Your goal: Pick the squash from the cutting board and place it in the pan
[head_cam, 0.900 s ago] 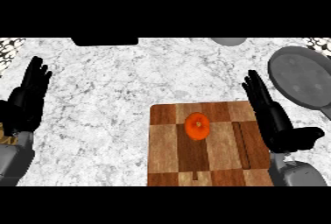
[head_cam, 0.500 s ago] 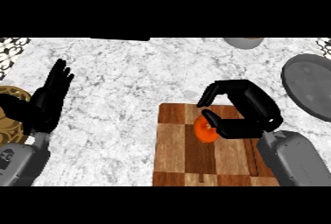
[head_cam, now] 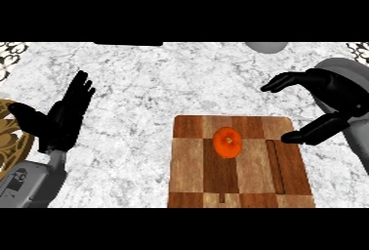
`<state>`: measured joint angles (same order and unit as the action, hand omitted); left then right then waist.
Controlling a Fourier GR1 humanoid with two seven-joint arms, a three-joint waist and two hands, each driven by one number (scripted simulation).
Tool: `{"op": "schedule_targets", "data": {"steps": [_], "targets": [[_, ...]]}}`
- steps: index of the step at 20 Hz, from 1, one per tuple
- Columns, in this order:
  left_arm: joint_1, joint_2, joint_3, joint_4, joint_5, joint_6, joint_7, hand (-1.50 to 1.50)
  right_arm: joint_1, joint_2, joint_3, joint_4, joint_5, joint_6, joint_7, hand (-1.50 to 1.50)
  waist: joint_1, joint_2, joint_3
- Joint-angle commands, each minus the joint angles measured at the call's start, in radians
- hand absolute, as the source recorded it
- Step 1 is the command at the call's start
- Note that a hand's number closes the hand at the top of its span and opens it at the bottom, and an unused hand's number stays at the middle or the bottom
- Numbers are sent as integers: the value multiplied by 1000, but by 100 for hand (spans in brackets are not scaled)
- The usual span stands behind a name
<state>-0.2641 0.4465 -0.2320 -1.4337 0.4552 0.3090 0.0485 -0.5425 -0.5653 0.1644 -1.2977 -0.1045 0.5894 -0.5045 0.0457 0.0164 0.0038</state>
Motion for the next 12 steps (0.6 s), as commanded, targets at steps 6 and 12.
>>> {"op": "schedule_targets", "data": {"steps": [6, 12], "targets": [[-13, -3, 13, -15, -10, 6, 59, 0, -262, -51, 96, 171, 236, 46, -222, -150, -8, -7, -3], [57, 3, 14, -76, -37, 16, 42, 0, -297, -49, 263, 121, 454, -70, -205, -150, -17, -13, -4]]}}
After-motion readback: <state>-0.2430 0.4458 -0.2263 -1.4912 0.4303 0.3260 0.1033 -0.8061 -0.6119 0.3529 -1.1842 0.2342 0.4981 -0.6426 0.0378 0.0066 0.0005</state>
